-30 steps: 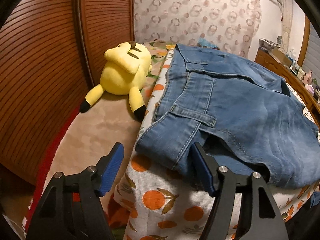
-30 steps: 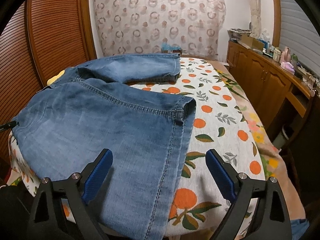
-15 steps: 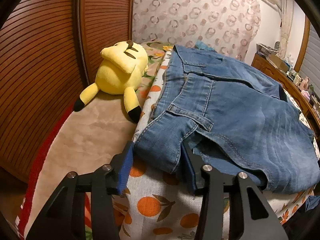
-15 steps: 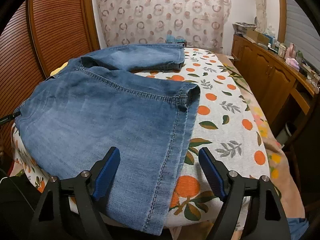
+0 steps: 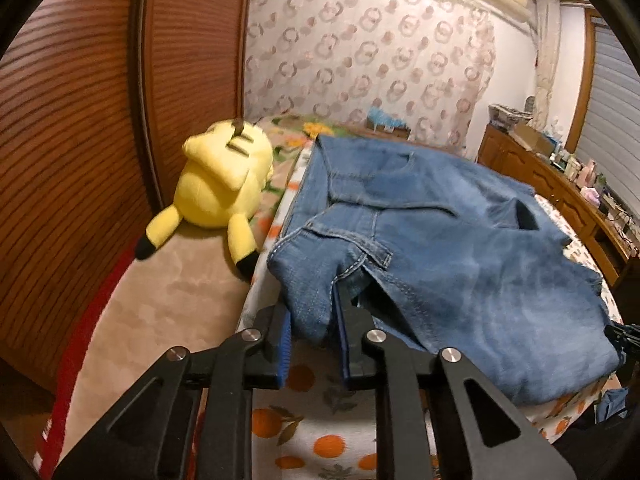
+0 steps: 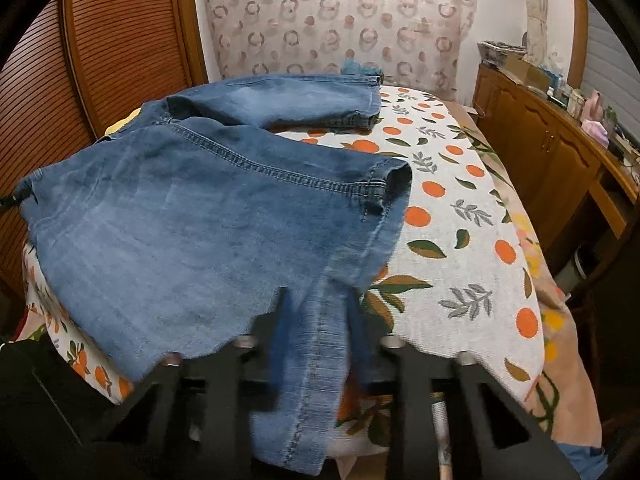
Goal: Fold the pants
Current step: 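Lower the right gripper to a jeans leg hem while the left gripper reaches the waistband, then close the right gripper on the leg hem while the left gripper pinches the waistband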
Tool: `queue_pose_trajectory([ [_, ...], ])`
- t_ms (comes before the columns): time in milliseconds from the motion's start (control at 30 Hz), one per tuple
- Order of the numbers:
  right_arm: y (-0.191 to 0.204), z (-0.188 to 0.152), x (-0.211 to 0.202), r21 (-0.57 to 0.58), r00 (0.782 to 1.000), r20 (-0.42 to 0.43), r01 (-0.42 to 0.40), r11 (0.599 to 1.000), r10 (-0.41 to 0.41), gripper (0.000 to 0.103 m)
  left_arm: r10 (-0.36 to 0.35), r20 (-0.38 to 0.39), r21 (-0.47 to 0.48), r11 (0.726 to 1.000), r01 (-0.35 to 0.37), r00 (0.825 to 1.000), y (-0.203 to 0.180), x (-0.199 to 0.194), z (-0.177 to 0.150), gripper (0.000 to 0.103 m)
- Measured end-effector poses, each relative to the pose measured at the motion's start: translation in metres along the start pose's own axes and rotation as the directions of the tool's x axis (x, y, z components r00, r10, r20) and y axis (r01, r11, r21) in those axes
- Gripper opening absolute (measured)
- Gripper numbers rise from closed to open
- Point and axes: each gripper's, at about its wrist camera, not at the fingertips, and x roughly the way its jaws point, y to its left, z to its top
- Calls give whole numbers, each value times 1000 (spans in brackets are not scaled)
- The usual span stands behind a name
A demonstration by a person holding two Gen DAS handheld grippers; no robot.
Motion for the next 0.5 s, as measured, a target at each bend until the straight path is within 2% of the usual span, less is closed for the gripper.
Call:
queue_pose_trajectory([
  [133,0,1,-1,-9,1000,5,-27,1000,27,8,-13,41,29,1000,11,999,-9,-10,14,19],
  [233,-2,4,-5,-5,999,25,-34,999,34,8,-23,70,50,999,20,997,-16,-16,26,18],
  [500,-1,39,-26,-37,989,137,-47,998,51,7,-57,152,110,993,41,987,-45,-23,65,16],
])
